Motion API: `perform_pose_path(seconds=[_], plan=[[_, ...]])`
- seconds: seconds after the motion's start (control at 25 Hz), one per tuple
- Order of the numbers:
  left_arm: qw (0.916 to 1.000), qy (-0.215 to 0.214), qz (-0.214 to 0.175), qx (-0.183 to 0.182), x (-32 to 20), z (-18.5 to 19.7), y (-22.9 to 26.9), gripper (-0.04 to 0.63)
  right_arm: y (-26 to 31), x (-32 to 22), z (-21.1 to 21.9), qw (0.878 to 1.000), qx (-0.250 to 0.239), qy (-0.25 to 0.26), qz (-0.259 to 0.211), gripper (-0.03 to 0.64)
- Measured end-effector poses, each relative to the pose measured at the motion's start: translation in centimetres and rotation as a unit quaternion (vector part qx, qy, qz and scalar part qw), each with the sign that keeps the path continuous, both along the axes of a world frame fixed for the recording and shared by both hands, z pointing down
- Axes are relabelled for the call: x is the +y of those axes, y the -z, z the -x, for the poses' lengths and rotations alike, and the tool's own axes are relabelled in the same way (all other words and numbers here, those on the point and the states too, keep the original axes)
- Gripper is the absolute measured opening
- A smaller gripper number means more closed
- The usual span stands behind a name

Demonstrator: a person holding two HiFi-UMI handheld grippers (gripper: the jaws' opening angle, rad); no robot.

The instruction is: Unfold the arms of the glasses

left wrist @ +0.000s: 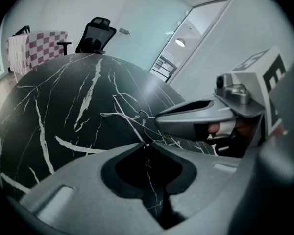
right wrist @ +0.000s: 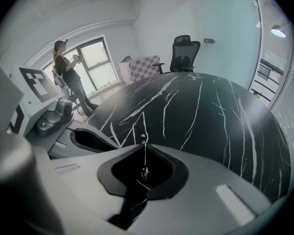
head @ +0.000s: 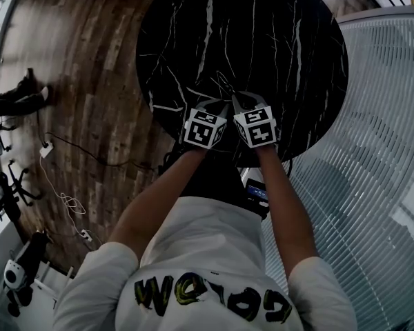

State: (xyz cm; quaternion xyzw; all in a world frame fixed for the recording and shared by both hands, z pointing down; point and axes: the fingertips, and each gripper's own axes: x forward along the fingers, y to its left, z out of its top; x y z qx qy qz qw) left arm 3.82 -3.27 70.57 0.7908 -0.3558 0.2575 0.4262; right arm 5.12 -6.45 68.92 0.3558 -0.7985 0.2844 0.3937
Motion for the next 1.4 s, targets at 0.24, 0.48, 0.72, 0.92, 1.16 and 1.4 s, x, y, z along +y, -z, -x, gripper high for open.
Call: perform_pose_path(seconds=[0.24,0.48,0.72,0.92,1.16,1.4], plan=[[1.0000,0.000,0.002,-0.008,0.3,1.2,-0.1,0.037,-0.1,-0.3,-0.4,1.000,0.008,-0.001,-0.010,0.011],[0.9998,-0.001,0.002,-0.021,0.5,2.8,-0.1,0.034,0.0,-0.3,-0.7,1.000,0.011,0.001,-0.013,0.011],[0.9991,-0.012,-0.002,-0.040,0.7,4.3,-0.2,0.031,0.0,-0.2,-1.0,1.000,0.016,0.005,-0.012,0.011],[0.9986,-0.014,-0.005,-0.051,0.7,5.4,-0.3,0.028,0.0,0.0,-1.1,1.000,0.016,0.006,-0.013,0.011],[0.9976,-0.021,-0.012,-0.065,0.6,6.3,-0.2,0.021,0.1,0.2,-1.3,1.000,0.017,0.010,-0.012,0.011],[0.9964,-0.024,-0.019,-0.079,0.4,7.4,-0.2,0.021,0.2,0.5,-1.3,1.000,0.017,0.016,-0.012,0.011]])
